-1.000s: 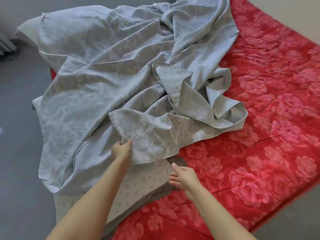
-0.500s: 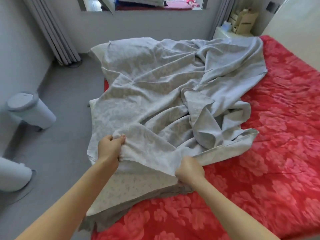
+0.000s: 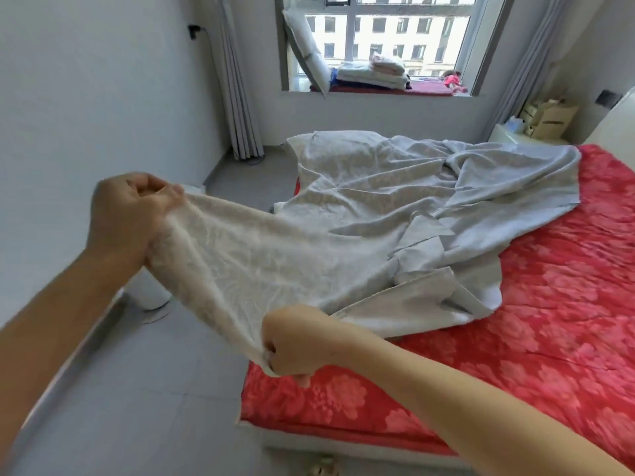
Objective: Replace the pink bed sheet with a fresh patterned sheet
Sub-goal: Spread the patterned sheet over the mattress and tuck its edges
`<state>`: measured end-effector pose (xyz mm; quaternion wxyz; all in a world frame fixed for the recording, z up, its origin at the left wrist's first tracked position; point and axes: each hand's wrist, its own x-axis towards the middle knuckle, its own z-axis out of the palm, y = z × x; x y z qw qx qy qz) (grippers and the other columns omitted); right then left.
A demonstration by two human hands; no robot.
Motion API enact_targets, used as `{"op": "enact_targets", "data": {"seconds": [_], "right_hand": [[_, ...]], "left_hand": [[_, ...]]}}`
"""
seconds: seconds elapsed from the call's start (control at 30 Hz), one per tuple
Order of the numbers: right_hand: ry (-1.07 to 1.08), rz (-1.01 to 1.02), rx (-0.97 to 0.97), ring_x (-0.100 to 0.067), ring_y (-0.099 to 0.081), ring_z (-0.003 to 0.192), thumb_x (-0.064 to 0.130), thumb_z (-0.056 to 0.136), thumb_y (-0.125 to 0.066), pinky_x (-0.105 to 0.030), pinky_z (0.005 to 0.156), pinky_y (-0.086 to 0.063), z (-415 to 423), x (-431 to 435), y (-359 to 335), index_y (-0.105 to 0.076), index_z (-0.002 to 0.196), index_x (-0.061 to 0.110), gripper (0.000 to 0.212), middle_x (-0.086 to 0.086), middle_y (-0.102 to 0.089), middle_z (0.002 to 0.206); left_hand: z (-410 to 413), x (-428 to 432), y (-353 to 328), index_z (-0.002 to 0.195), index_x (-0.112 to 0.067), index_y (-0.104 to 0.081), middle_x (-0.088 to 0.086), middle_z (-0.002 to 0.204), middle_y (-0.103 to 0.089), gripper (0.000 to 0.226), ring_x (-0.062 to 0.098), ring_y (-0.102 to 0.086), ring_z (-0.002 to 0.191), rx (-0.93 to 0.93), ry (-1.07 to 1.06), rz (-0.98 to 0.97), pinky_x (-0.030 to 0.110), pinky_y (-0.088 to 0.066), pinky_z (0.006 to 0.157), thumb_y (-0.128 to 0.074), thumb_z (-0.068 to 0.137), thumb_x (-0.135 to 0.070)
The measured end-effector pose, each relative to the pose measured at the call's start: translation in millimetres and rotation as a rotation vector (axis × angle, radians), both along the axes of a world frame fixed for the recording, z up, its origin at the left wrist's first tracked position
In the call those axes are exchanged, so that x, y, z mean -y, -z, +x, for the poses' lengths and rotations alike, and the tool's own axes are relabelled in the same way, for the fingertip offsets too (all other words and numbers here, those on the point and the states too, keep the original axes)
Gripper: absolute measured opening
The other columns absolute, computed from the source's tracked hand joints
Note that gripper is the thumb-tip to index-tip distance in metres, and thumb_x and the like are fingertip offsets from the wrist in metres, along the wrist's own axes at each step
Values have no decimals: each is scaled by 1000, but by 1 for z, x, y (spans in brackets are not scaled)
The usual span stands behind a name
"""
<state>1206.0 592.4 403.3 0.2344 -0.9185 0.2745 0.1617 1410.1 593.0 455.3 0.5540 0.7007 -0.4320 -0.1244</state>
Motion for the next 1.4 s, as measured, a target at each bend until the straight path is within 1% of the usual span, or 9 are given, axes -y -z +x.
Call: {"op": "enact_targets", "data": {"seconds": [0.1, 0.2, 0.37, 0.53, 0.83, 0.93, 1.03, 1.2, 1.4], "right_hand": [[-46, -15, 83, -11, -50, 42, 16, 88, -47, -21, 50, -47, 24, -41, -8, -51, 52, 8, 37, 1, -57, 47], [110, 47, 121, -12, -51, 43, 21, 91, -47, -26, 61, -51, 46, -59, 9, -60, 62, 5, 35, 2, -52, 38], [231, 252, 26, -5, -49, 34, 31, 96, -46, -22, 56, -48, 26, -52, 59, -59, 50, 13, 51, 5, -50, 32], [444, 284, -19, -3, -49, 34, 34, 96, -46, -19, 52, -45, -45, -17, 101, -64, 62, 13, 44, 3, -59, 48], [1072, 224, 117, -10, -53, 36, 26, 89, -51, -23, 44, -45, -193, 57, 183, -58, 61, 9, 33, -4, -60, 51], [1231, 18, 93, -20, -52, 51, 34, 89, -52, -30, 54, -46, -230, 92, 212, -41, 52, 16, 42, -2, -52, 55], [1304, -121, 14, -26, -59, 78, 36, 92, -49, -33, 65, -43, -249, 131, 240, -47, 75, 16, 26, -6, -62, 85], [1239, -238, -105, -27, -56, 107, 38, 96, -46, -33, 73, -42, -254, 224, 306, -48, 115, 11, 33, -6, -56, 116], [1339, -203, -174, -27, -60, 102, 9, 94, -40, -32, 81, -45, -271, 306, 372, -55, 110, 10, 21, -7, -63, 110]], "left_hand": [[45, -65, -16, 78, -22, -69, 6, 78, -68, 20, 27, -64, 70, -38, -86, 25, 39, -54, 69, -71, 72, -41], [98, -104, 15, 85, -13, -63, 13, 80, -64, 33, 21, -64, 71, 8, -353, 166, 23, -52, 63, -65, 74, -44], [207, -118, 168, 73, -7, -57, 27, 85, -66, 26, 42, -65, 77, -35, -661, 567, 54, -54, 70, -58, 74, -32], [177, -91, 213, 101, 1, -55, 31, 100, -60, 45, 49, -58, 95, 47, -688, 1004, 53, -49, 83, -76, 67, -21], [-7, 39, 247, 130, -12, -50, 23, 125, -54, 47, 42, -52, 111, 392, -163, 995, 44, -47, 90, -53, 83, -8], [-81, 90, 273, 126, -12, -55, 16, 125, -58, 39, 36, -55, 111, 410, 138, 941, 39, -48, 89, -54, 87, -15], [-152, 132, 301, 124, -14, -58, 9, 127, -59, 37, 28, -55, 116, 442, 399, 894, 34, -45, 93, -55, 86, -15], [-238, 210, 360, 123, -14, -58, 2, 127, -60, 34, 18, -55, 117, 281, 632, 934, 24, -39, 95, -56, 89, -16], [-281, 278, 406, 77, -22, -57, -6, 77, -55, 12, 11, -50, 69, -9, 629, 934, 20, -37, 64, -55, 89, -19]]}}
